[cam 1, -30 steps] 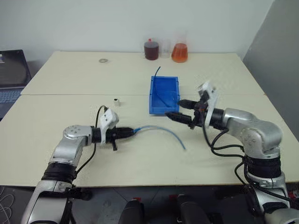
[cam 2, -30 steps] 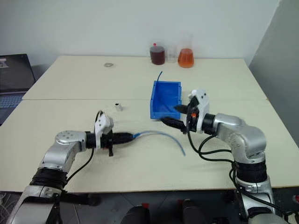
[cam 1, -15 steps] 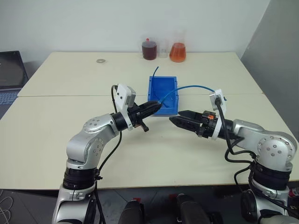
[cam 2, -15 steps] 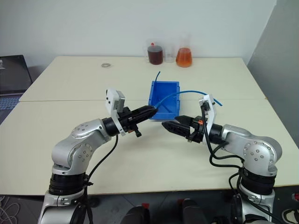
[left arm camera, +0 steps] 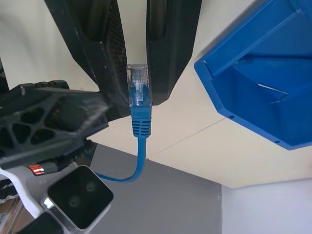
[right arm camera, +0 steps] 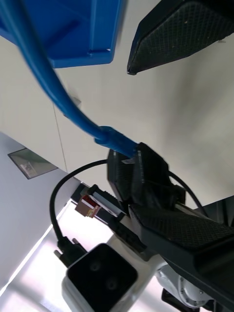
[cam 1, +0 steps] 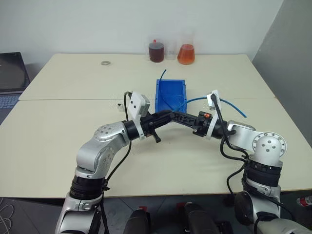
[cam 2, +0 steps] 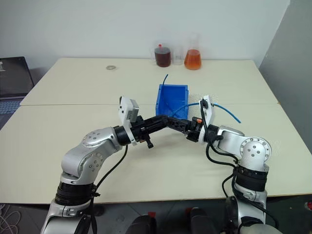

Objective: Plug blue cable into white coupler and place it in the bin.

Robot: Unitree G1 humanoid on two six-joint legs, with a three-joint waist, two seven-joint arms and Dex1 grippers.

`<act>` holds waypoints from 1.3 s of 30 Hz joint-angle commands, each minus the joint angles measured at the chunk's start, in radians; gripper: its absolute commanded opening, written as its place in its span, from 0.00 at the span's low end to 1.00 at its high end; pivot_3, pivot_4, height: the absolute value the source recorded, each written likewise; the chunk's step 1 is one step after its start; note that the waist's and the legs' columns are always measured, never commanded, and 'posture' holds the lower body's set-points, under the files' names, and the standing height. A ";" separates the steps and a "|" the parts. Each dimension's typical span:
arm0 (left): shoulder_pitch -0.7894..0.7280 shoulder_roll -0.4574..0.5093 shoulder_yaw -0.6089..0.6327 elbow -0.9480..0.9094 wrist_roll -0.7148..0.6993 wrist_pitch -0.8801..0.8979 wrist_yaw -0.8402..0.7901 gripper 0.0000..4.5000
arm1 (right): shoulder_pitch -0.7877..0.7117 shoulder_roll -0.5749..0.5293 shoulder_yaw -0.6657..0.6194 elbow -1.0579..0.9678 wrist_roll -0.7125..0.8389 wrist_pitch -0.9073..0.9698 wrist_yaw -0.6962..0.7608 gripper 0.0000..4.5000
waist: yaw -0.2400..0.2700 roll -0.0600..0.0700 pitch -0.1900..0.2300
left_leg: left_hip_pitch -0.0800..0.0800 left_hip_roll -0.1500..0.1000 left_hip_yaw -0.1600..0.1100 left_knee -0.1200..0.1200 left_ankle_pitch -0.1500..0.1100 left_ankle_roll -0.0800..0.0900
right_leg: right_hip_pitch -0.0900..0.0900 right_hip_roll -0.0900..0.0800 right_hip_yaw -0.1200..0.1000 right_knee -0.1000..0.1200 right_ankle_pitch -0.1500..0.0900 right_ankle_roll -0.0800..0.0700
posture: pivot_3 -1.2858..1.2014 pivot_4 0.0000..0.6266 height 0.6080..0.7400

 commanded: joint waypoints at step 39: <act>-0.138 0.011 0.228 0.024 -0.518 0.429 0.069 0.06 | -0.011 -0.359 0.243 0.034 -0.020 -0.333 0.538 0.54 | -0.005 0.000 0.001 | -0.005 0.001 0.000 0.000 0.000 0.000 | -0.001 0.001 -0.001 -0.009 0.001 0.003 | 0.52 0.24 1.00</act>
